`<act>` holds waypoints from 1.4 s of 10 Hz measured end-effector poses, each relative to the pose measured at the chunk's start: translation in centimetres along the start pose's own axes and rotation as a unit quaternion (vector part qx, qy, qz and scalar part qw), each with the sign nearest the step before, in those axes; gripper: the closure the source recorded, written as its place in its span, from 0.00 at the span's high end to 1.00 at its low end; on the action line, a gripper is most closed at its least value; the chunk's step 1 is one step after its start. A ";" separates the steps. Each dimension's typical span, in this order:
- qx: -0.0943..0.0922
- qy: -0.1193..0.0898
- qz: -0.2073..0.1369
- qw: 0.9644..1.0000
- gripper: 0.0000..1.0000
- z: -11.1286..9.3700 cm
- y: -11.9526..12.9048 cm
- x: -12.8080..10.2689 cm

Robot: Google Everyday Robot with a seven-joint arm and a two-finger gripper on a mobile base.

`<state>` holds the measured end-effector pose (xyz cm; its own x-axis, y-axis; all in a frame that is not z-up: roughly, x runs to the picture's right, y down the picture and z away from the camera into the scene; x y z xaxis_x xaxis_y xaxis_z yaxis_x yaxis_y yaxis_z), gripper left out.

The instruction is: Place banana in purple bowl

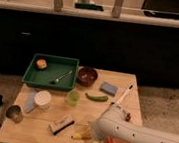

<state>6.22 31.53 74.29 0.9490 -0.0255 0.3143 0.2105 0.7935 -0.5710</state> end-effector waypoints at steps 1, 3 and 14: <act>-0.005 -0.001 -0.002 1.000 0.76 0.6 -0.2 -0.1; -0.020 -0.004 0.000 1.000 0.57 2.2 -0.1 0.2; 0.007 -0.017 -0.021 1.000 0.00 -3.8 -3.2 0.1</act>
<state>6.54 26.65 73.23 0.9306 -0.0382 0.3640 0.2467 0.8002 -0.5466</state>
